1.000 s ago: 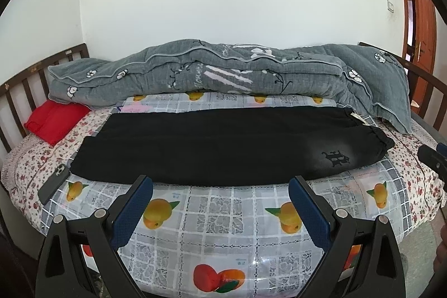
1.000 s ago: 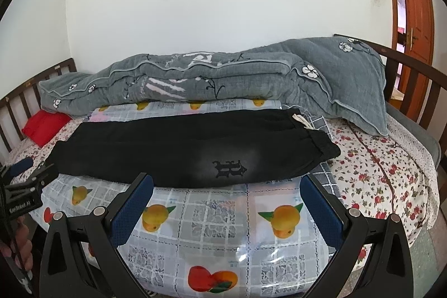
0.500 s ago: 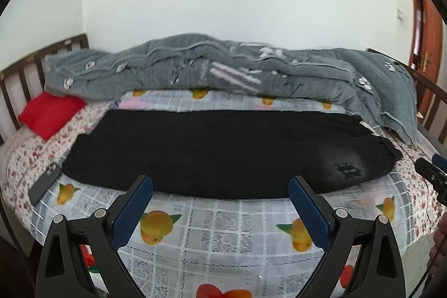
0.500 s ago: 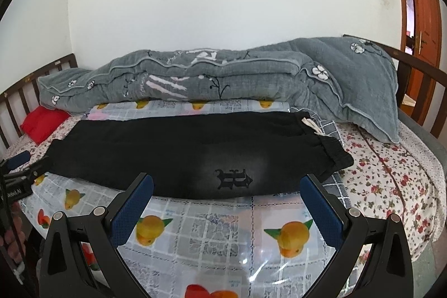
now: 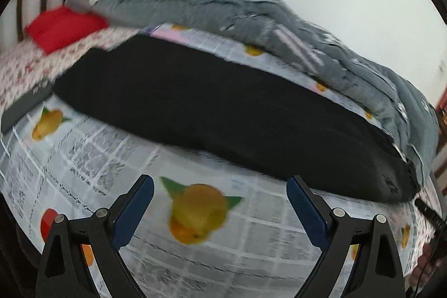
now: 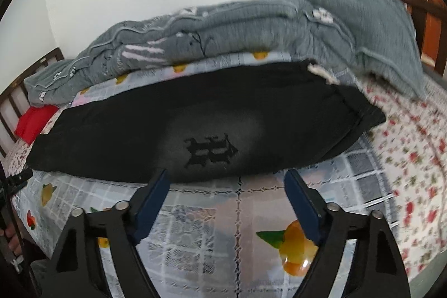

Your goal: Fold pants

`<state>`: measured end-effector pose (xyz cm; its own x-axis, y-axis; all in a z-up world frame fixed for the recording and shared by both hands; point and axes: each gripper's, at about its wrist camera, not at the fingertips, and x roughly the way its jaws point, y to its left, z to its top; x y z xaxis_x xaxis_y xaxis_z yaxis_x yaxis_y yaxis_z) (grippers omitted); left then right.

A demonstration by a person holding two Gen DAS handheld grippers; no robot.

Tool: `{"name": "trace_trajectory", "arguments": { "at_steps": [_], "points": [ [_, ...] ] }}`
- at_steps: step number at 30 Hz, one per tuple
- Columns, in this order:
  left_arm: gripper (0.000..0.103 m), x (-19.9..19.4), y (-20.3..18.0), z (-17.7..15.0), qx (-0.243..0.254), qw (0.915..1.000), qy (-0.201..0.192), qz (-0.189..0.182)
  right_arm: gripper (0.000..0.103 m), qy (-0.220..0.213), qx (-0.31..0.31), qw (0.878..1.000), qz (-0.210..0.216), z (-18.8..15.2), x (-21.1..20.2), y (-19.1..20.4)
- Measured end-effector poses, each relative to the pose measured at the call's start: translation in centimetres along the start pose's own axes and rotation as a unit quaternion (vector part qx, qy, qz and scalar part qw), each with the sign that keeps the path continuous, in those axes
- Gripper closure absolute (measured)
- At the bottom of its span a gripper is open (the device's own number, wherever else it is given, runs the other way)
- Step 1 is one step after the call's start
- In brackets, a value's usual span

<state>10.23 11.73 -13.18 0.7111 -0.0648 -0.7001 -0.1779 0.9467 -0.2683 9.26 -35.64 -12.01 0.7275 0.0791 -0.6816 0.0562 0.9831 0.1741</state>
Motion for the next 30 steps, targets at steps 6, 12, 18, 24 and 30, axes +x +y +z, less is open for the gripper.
{"name": "trace_trajectory", "arguments": {
  "at_steps": [6, 12, 18, 24, 30],
  "points": [
    [0.015, 3.4, 4.4, 0.8, -0.066, 0.9976, 0.018, -0.009, 0.031, 0.040, 0.064, 0.997, 0.024, -0.2, 4.9, -2.3],
    [0.028, 5.7, 8.4, 3.1, -0.131, 0.9912, 0.004, -0.019, 0.031, 0.039, 0.127, 0.990, 0.050, 0.6, 7.5, -4.0],
    [0.052, 8.7, 11.1, 5.4, -0.202, 0.9778, 0.001, -0.058, 0.039, 0.053, 0.146, 0.987, 0.050, 2.3, 10.2, -4.0],
    [0.096, 7.0, 11.2, 7.0, -0.181, 0.9821, -0.035, -0.038, 0.088, 0.035, 0.105, 0.994, 0.022, 3.7, 9.0, -2.5],
    [0.096, 5.7, 7.4, 13.8, -0.096, 0.9903, -0.096, -0.029, 0.089, -0.004, 0.043, 0.999, 0.024, 9.0, 7.2, -0.5]
  ]
}}
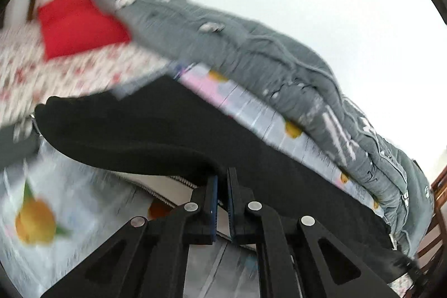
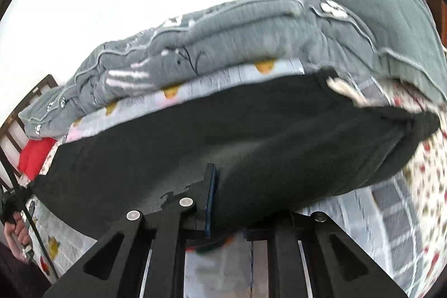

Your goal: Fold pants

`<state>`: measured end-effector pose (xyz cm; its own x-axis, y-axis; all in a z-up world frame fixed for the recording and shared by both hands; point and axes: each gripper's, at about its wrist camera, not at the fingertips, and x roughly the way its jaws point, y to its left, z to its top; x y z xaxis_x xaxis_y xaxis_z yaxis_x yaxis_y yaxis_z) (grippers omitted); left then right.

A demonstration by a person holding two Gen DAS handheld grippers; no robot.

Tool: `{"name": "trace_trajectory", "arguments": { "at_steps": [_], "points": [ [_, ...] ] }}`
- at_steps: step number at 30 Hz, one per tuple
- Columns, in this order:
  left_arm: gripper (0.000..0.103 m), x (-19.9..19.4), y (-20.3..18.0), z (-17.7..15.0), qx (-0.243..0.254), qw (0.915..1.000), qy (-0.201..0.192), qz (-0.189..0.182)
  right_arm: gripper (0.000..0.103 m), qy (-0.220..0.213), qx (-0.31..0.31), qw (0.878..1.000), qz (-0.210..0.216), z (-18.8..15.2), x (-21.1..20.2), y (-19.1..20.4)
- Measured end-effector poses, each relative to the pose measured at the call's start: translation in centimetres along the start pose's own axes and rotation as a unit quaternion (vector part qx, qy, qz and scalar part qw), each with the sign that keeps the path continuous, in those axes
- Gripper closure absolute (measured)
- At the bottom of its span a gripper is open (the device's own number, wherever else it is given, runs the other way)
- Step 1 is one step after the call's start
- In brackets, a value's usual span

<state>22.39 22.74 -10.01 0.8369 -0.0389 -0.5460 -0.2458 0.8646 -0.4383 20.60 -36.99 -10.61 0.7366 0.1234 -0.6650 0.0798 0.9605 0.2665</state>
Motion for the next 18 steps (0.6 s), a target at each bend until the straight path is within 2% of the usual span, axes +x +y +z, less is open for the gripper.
{"name": "trace_trajectory", "arguments": {
  "at_steps": [2, 4, 8, 12, 15, 16, 18],
  "points": [
    [0.096, 0.5, -1.5, 1.4, 0.029, 0.9992, -0.026, -0.002, 0.089, -0.007, -0.002, 1.000, 0.000, 1.4, 0.6, 0.2],
    [0.096, 1.8, -3.0, 2.7, 0.061, 0.9973, -0.040, 0.014, 0.089, -0.016, -0.006, 1.000, 0.000, 2.7, 1.5, 0.5],
    [0.096, 5.4, -4.5, 4.2, 0.077, 0.9962, -0.032, 0.026, 0.089, -0.025, -0.013, 1.000, -0.013, 5.0, 4.3, 1.2],
    [0.096, 9.5, -6.1, 4.8, 0.104, 0.9932, -0.034, 0.040, 0.089, -0.016, -0.007, 0.999, -0.036, 7.2, 8.6, 1.4],
    [0.096, 12.7, -7.4, 4.8, 0.126, 0.9890, -0.021, 0.074, 0.089, -0.004, 0.007, 0.998, -0.057, 8.2, 12.0, 1.2],
    [0.092, 13.7, -7.8, 4.7, 0.133, 0.9868, -0.014, 0.091, 0.089, 0.002, 0.014, 0.998, -0.060, 8.4, 12.9, 1.0],
    [0.092, 15.4, -8.4, 4.4, 0.140, 0.9832, 0.004, 0.117, 0.085, 0.034, 0.040, 0.997, -0.059, 8.5, 15.2, 0.5]
  ]
}}
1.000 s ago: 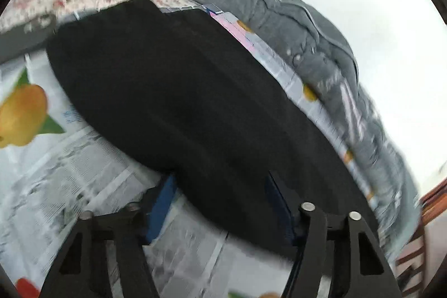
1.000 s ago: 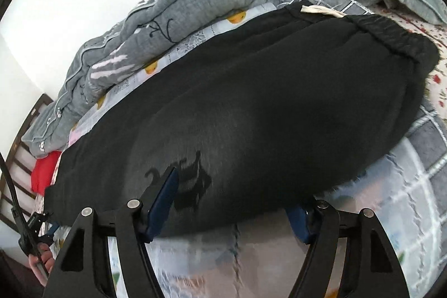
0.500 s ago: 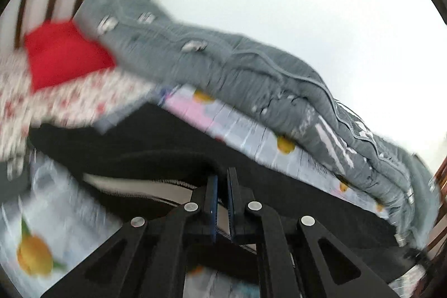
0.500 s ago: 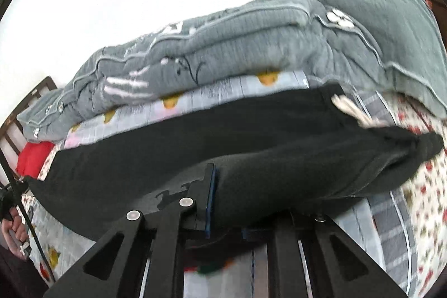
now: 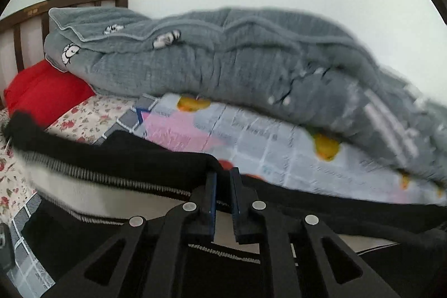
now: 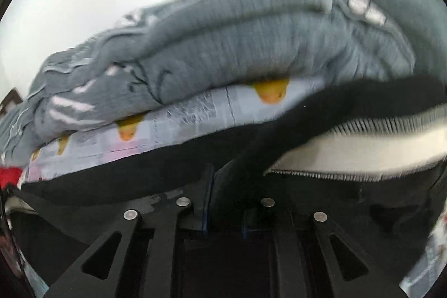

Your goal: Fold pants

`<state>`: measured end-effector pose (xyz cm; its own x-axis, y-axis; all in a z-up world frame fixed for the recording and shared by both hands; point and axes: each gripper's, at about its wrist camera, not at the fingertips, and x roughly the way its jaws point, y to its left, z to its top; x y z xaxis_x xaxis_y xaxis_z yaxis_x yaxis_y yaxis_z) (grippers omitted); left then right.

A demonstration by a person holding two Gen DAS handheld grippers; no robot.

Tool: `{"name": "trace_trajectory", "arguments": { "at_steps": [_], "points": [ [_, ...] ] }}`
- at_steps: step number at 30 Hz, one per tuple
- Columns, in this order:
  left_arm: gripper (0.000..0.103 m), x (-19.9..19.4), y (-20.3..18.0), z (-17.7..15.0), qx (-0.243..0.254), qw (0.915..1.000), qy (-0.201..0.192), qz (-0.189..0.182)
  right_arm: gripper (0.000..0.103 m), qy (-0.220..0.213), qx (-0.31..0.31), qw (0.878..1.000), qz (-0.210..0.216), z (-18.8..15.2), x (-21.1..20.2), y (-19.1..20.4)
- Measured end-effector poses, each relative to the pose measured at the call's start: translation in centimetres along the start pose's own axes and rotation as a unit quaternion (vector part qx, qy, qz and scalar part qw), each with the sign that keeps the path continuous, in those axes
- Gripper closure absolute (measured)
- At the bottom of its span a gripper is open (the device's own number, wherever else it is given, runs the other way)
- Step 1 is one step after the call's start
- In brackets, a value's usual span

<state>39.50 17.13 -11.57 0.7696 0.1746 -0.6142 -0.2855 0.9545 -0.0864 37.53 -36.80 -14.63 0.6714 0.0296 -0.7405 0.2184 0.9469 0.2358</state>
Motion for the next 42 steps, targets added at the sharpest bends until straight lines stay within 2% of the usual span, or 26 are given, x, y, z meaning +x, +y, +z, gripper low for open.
{"name": "trace_trajectory", "arguments": {
  "at_steps": [1, 3, 4, 5, 6, 9, 12, 16, 20, 23, 26, 28, 30, 35, 42],
  "points": [
    [0.090, 0.3, -0.2, -0.1, 0.002, 1.0000, 0.005, 0.003, 0.083, 0.014, 0.011, 1.000, 0.000, 0.0, 1.0, -0.1],
    [0.074, 0.5, -0.5, -0.2, 0.006, 0.9999, 0.010, 0.004, 0.072, 0.021, 0.013, 1.000, -0.002, -0.1, 1.8, -0.2],
    [0.060, 0.3, -0.6, -0.3, 0.008, 0.9999, 0.009, 0.002, 0.068, 0.015, 0.006, 1.000, -0.002, -0.3, 1.5, -0.1],
    [0.047, 0.1, -0.7, -0.4, 0.011, 0.9999, 0.006, 0.002, 0.058, 0.008, 0.000, 1.000, -0.003, -0.5, 1.0, 0.1],
    [0.044, -0.4, -0.8, -0.5, 0.015, 0.9999, -0.001, 0.004, 0.051, -0.002, -0.008, 1.000, -0.005, -0.5, 0.4, 0.3],
    [0.043, -1.9, -0.8, -0.7, 0.021, 0.9997, -0.013, 0.004, 0.046, -0.041, -0.040, 0.998, -0.013, -0.9, -2.4, 1.0],
    [0.043, -3.7, -0.9, -1.2, 0.023, 0.9997, -0.005, -0.009, 0.046, -0.053, -0.063, 0.997, -0.010, -1.9, -5.3, 1.1],
    [0.039, -6.7, -0.5, -3.3, 0.029, 0.9994, 0.014, -0.016, 0.045, -0.045, -0.068, 0.997, -0.008, -4.6, -8.3, -0.4],
    [0.035, -9.8, 1.7, -7.6, 0.030, 0.9977, 0.048, -0.036, 0.039, -0.030, -0.043, 0.999, -0.010, -9.0, -10.7, -3.8],
    [0.032, -11.4, 4.7, -11.1, -0.003, 0.9945, 0.080, -0.067, 0.038, -0.004, -0.032, 0.999, -0.028, -12.1, -11.5, -6.6],
    [0.026, -11.4, 7.6, -13.7, -0.073, 0.9832, 0.118, -0.119, 0.038, 0.027, 0.004, 1.000, -0.013, -13.9, -11.2, -9.1],
    [0.026, -10.7, 8.6, -14.3, -0.094, 0.9793, 0.128, -0.126, 0.037, 0.023, 0.021, 0.999, 0.006, -14.0, -11.4, -9.9],
    [0.026, -10.3, 8.7, -14.1, -0.091, 0.9824, 0.120, -0.110, 0.032, 0.024, 0.035, 0.999, 0.021, -13.5, -11.1, -10.1],
    [0.025, -8.9, 8.4, -13.2, -0.103, 0.9810, 0.125, -0.106, 0.032, 0.034, 0.080, 0.995, 0.047, -12.0, -9.1, -10.1],
    [0.025, -7.9, 8.0, -12.6, -0.087, 0.9842, 0.128, -0.087, 0.032, 0.037, 0.071, 0.997, 0.010, -11.3, -7.4, -8.6]
  ]
}}
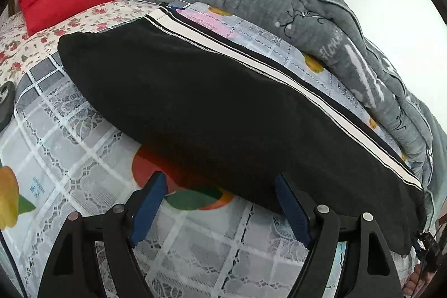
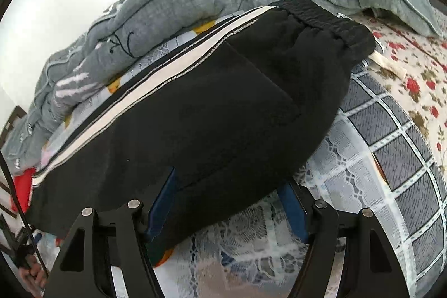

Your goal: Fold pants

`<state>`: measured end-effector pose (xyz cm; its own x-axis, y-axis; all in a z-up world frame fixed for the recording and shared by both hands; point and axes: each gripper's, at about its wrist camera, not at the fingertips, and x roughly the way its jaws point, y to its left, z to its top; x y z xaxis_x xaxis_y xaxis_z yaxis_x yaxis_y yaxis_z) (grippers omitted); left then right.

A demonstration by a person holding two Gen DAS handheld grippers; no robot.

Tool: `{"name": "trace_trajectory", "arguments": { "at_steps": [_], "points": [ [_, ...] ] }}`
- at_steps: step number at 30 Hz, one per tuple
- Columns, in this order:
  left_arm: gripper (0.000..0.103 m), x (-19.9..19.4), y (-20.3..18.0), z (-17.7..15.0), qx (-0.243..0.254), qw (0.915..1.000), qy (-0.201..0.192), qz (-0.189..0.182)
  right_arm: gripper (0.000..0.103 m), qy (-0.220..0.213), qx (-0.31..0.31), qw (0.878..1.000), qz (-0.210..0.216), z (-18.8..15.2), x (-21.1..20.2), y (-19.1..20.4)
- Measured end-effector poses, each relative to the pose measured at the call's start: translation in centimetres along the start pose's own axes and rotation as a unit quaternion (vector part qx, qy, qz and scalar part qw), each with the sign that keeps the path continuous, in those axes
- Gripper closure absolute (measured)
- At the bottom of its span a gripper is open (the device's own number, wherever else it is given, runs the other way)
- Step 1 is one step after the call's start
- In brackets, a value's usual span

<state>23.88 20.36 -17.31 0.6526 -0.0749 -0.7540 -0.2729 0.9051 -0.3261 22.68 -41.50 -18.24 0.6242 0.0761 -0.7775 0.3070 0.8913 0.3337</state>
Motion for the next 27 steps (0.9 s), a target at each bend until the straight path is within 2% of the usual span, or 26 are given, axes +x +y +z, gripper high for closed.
{"name": "trace_trajectory", "arguments": {
  "at_steps": [13, 22, 25, 27],
  "points": [
    [0.023, 0.1, 0.0, 0.2, 0.005, 1.0000, 0.004, 0.001, 0.032, -0.009, -0.016, 0.999, -0.029, 0.0, 0.9, 1.0],
    [0.023, 0.2, 0.1, 0.3, 0.001, 1.0000, 0.006, -0.003, 0.032, -0.010, -0.015, 1.000, -0.025, -0.1, 0.9, 0.9],
    [0.023, 0.7, 1.0, 1.6, -0.032, 0.9992, 0.017, -0.016, 0.032, -0.004, -0.011, 1.000, -0.018, 0.5, 1.2, 0.7],
    [0.023, 1.2, 2.3, 2.9, -0.076, 0.9963, 0.021, -0.036, 0.032, 0.004, -0.003, 1.000, -0.007, 1.3, 1.6, 0.4]
  ]
}}
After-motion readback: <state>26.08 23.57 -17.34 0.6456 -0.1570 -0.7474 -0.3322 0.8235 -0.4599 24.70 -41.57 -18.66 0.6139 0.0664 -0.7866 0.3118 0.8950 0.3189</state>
